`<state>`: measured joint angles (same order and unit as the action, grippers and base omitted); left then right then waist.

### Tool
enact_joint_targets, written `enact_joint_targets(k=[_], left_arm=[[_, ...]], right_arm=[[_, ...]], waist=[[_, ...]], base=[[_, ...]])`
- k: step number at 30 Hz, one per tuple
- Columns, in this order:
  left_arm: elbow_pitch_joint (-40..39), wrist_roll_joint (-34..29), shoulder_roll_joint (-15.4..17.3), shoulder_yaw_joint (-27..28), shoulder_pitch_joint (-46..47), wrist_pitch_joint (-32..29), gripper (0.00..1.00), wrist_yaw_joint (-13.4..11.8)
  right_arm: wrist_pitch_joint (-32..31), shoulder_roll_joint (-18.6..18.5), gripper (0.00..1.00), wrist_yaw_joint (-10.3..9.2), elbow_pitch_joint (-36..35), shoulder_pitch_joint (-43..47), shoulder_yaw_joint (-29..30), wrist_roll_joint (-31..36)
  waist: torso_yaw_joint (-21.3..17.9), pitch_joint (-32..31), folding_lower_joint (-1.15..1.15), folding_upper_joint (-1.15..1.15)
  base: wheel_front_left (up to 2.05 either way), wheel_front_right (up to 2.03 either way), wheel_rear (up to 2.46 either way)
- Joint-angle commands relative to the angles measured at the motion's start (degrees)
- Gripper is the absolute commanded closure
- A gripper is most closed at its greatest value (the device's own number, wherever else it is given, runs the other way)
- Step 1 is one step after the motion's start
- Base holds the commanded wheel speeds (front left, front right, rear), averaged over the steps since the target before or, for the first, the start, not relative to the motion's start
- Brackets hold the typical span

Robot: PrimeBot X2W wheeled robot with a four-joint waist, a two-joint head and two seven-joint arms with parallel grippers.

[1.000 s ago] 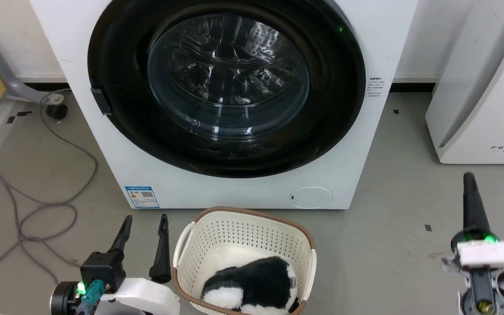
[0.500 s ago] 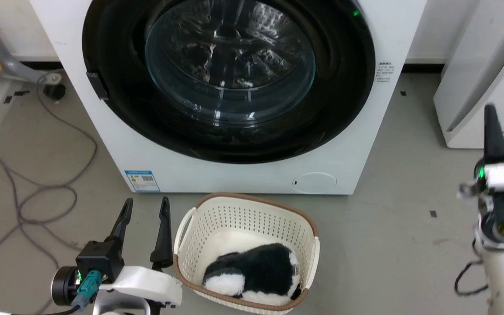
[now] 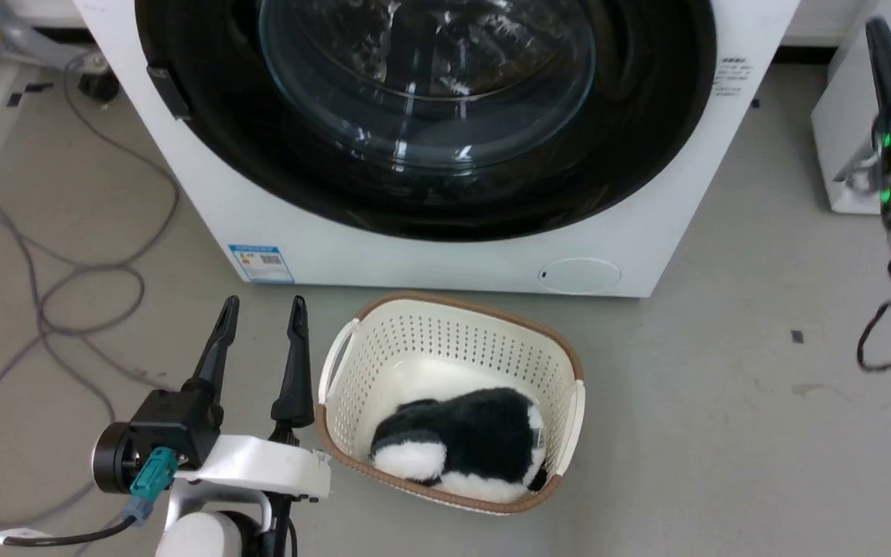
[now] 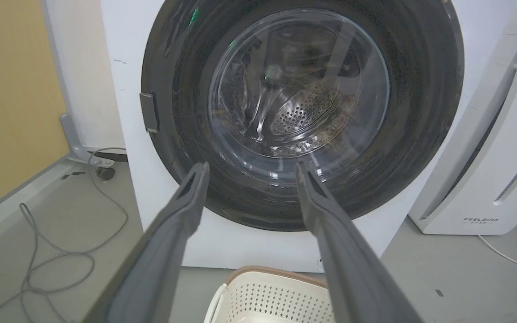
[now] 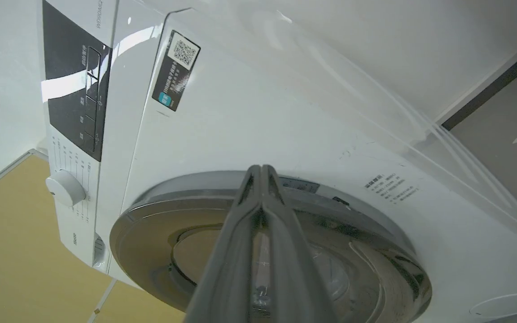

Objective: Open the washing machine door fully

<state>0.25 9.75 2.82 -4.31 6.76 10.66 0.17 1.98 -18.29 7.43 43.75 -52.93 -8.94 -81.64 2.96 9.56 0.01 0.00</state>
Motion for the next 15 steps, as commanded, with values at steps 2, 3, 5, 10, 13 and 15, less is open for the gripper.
enact_joint_targets(k=[2, 3, 5, 10, 13, 15], left_arm=[[-0.1, -0.2, 0.1, -0.1, 1.2, 0.7, 0.00, 0.0], [-0.1, -0.3, 0.1, -0.1, 1.4, 0.8, 0.00, 0.0], [0.1, -0.2, 0.1, -0.1, 1.8, 1.1, 0.00, 0.1], [0.0, 0.3, 0.1, -0.1, 2.9, 1.7, 0.00, 0.3], [0.0, 0.8, 0.1, -0.3, 3.5, 2.0, 0.00, 0.4], [0.0, 1.1, 0.1, -0.3, 3.8, 2.3, 0.00, 0.4]], right_arm=[[-2.0, -1.1, 1.00, 0.05, 4.5, -5.6, -2.7, -2.4], [-3.0, -1.2, 1.00, 0.05, 6.2, -7.6, -3.7, -2.9], [-5.0, -1.5, 1.00, 0.05, 9.7, -11.4, -5.7, -3.7], [-10.7, -3.0, 1.00, 0.05, 16.2, -20.1, -10.3, -5.7], [-14.4, -3.6, 1.00, 0.05, 18.6, -24.4, -13.1, -6.9], [-16.8, -4.0, 1.00, 0.05, 19.9, -26.2, -15.6, -7.2]], waist=[[0.8, 1.5, -0.01, 0.00], [1.0, 1.9, -0.01, 0.00], [1.4, 2.6, -0.01, 0.00], [2.5, 4.6, -0.01, 0.00], [3.1, 5.7, -0.01, 0.00], [3.4, 6.3, -0.01, 0.00]], base=[[0.00, 0.00, 0.00], [0.00, 0.00, 0.00], [0.00, 0.00, 0.00], [0.00, 0.00, 0.00], [0.00, 0.00, 0.00], [0.00, 0.00, 0.00]])
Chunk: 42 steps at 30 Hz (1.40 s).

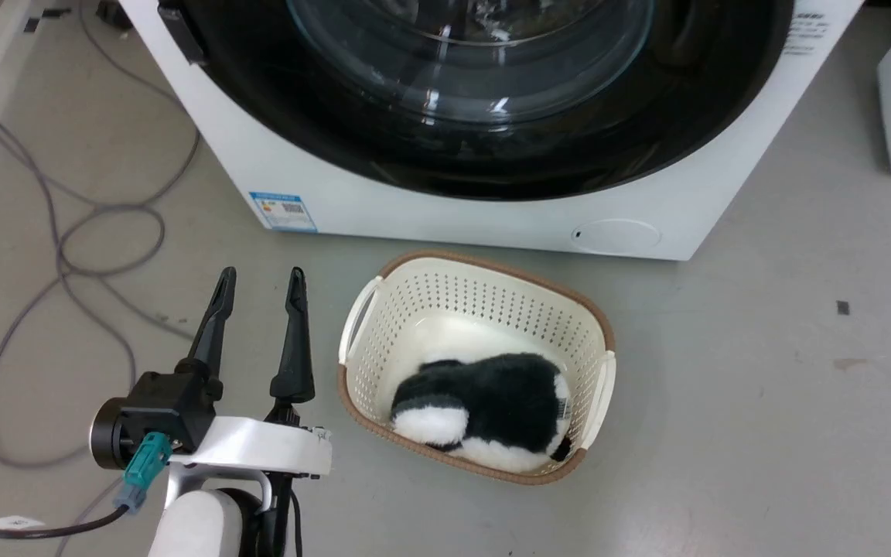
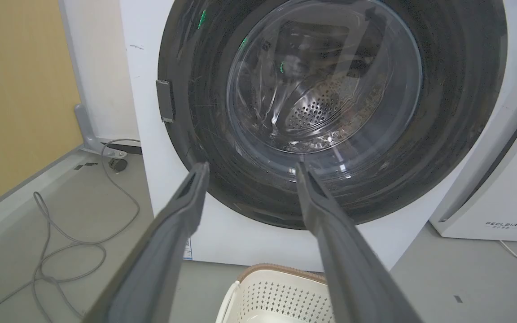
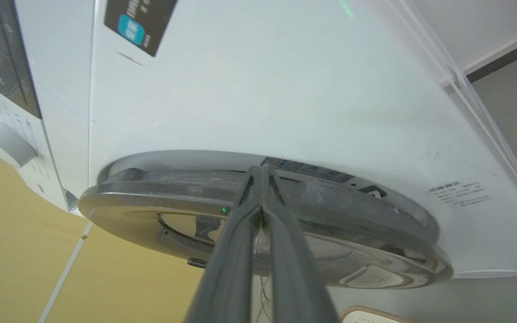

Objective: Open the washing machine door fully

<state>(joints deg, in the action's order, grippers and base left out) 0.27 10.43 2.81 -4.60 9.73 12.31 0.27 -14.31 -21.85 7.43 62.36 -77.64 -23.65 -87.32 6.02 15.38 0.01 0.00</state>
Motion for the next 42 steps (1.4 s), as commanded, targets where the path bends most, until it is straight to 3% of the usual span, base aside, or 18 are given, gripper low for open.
enact_joint_targets(k=[1, 8, 16, 27, 42], left_arm=[[0.0, 0.5, 0.1, 0.0, 1.0, 0.7, 0.00, 0.3], [-0.1, 1.2, 0.1, -0.2, 1.8, 1.6, 0.00, 0.3], [-0.1, 2.3, 0.1, -0.8, 3.7, 2.7, 0.00, 0.3], [0.3, 2.3, 0.1, -1.1, 4.0, 2.7, 0.00, 0.1], [2.2, 1.3, 0.1, -1.0, 2.3, 2.7, 0.00, 0.1]], right_arm=[[-1.7, -0.8, 1.00, 0.05, 1.9, -1.9, -2.0, -1.7], [-6.0, -1.5, 1.00, 0.05, 6.0, -7.2, -8.6, -4.5], [-11.4, 1.3, 1.00, 0.06, 11.6, -15.7, -16.5, -9.1], [-16.1, 5.9, 1.00, 0.06, 11.6, -15.4, -19.2, -8.2], [-21.4, 9.1, 1.00, 0.06, 11.3, -10.6, -18.9, -10.1]], waist=[[0.5, 0.7, -0.01, 0.00], [0.9, 2.7, -0.01, 0.00], [1.4, 5.9, -0.01, 0.00], [1.3, 5.8, -0.01, 0.00], [-0.1, 1.7, -0.01, 0.00]], base=[[0.00, 0.00, 0.00], [0.00, 0.00, 0.00], [0.00, 0.00, 0.00], [0.00, 0.00, 0.00], [0.00, 0.00, 0.00]])
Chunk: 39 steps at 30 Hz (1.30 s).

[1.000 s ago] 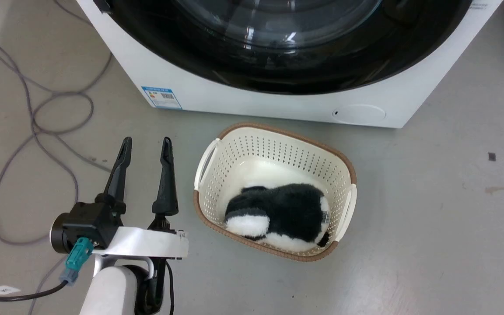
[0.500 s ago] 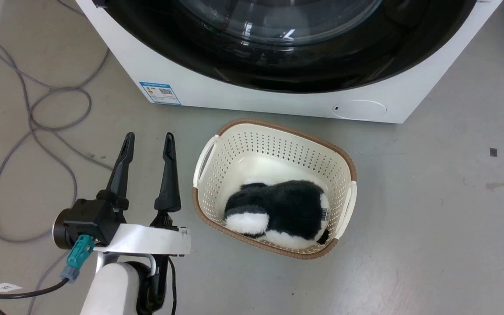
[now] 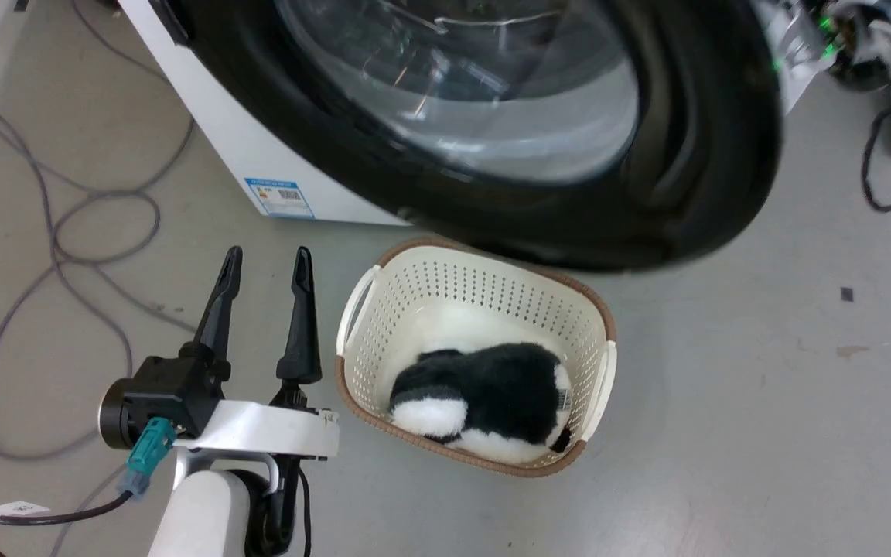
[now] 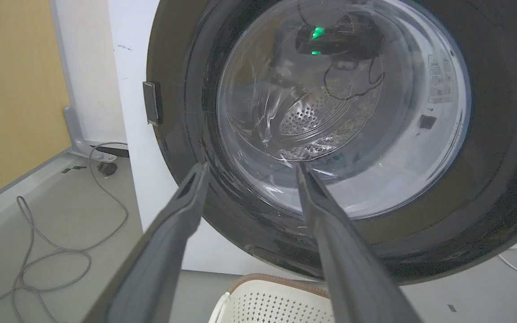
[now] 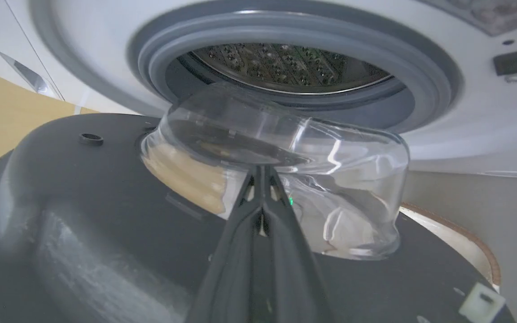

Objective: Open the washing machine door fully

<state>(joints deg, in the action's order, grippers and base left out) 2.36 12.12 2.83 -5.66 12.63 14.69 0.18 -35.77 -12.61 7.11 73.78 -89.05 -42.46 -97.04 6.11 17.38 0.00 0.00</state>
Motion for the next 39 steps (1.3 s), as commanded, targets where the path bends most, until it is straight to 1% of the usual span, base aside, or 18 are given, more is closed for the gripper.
enact_joint_targets(k=[1, 10, 21, 30, 37, 39], left_arm=[[0.3, -0.5, 0.0, 0.1, -0.8, 0.3, 0.00, 0.3], [3.1, -2.5, 0.0, 0.5, -4.8, 0.3, 0.00, 1.0], [5.8, -5.5, 0.4, 1.3, -10.3, 0.3, 0.00, 2.5], [6.4, -6.4, 0.8, 0.9, -12.7, 0.3, 0.00, 3.5], [6.5, -6.3, 0.7, 0.4, -12.9, 0.3, 0.00, 3.9], [6.4, -6.3, 0.6, 0.3, -12.8, 0.3, 0.00, 3.8]], right_arm=[[-0.5, 0.0, 1.00, 0.37, -0.4, 1.4, -0.1, -0.4], [-3.3, -0.1, 1.00, 0.37, -6.6, 11.0, -0.3, -1.2], [-4.8, -1.3, 1.00, 0.37, -19.4, 25.4, -0.6, -3.0], [-3.5, -0.8, 1.00, 0.37, -31.7, 34.8, -2.2, -4.5], [-2.1, 0.0, 1.00, 0.37, -39.0, 38.6, -4.1, -5.2], [-0.7, 0.1, 1.00, 0.37, -40.8, 39.6, -4.5, -5.3]], waist=[[-0.3, -0.8, 0.00, 0.00], [-1.1, -7.0, 0.00, 0.00], [-1.8, -13.8, 0.00, 0.00], [-2.2, -15.6, 0.00, 0.00], [-2.6, -15.3, 0.00, 0.00], [-2.8, -15.2, 0.00, 0.00]], base=[[0.00, 0.00, 0.00], [0.00, 0.00, 0.00], [0.00, 0.00, 0.00], [0.00, 0.00, 0.00], [0.00, 0.00, 0.00], [0.00, 0.00, 0.00]])
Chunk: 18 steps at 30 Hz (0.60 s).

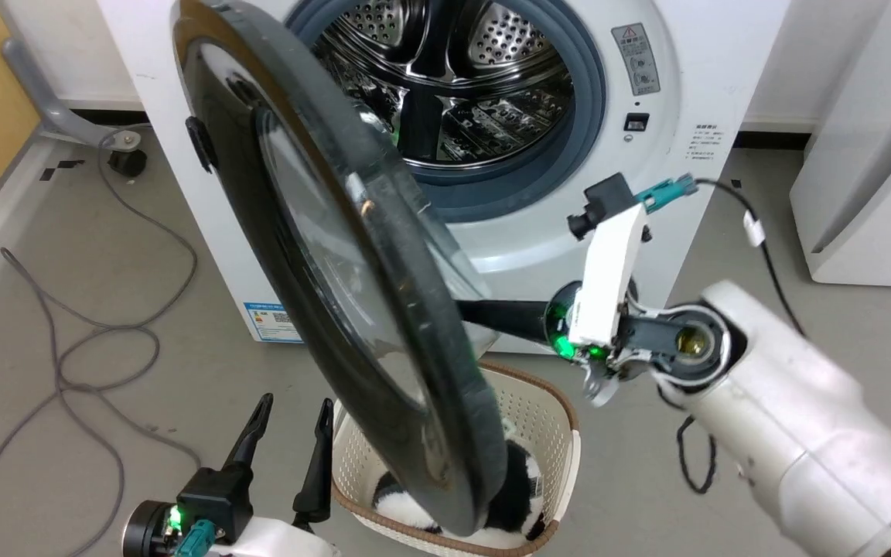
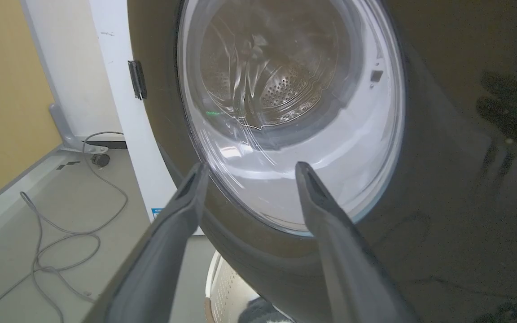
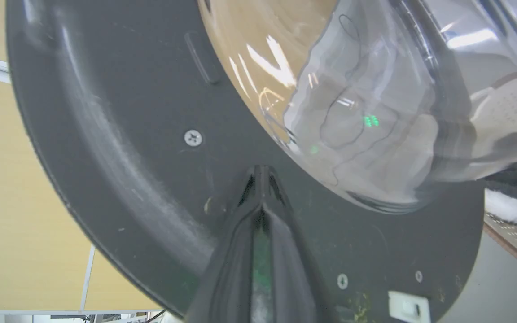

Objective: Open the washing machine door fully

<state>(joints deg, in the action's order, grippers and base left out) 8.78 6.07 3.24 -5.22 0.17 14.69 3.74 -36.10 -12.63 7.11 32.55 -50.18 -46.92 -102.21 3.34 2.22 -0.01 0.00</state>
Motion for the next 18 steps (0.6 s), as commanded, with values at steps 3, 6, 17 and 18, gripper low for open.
enact_joint_targets(k=[3, 6, 17, 18], left_arm=[[0.0, 0.0, 0.1, -0.3, -0.3, 0.3, 0.00, 0.2], [0.1, 0.1, 0.1, -0.4, -0.3, 0.3, 0.00, 0.2], [0.0, 0.6, -0.1, -0.6, -0.7, 0.3, 0.00, 0.1], [0.1, 0.6, -0.2, -0.5, -0.8, 0.3, 0.00, 0.1]], right_arm=[[3.6, 0.0, 1.00, 0.37, -2.2, 2.7, 0.9, -0.9], [11.0, -0.4, 0.90, 0.37, -4.2, 5.6, 3.6, -1.7], [47.3, -5.4, 0.00, 0.37, -11.2, 23.4, 13.4, 3.9], [49.1, -5.9, 0.00, 0.37, -11.5, 25.4, 14.4, 4.7]], waist=[[-0.2, 0.0, 0.01, 0.00], [-0.3, -0.1, 0.01, 0.00], [-1.2, -0.7, 0.01, 0.00], [-1.3, -0.8, 0.01, 0.00]], base=[[0.00, 0.00, 0.00], [0.00, 0.00, 0.00], [0.00, 0.00, 0.00], [0.00, 0.00, 0.00]])
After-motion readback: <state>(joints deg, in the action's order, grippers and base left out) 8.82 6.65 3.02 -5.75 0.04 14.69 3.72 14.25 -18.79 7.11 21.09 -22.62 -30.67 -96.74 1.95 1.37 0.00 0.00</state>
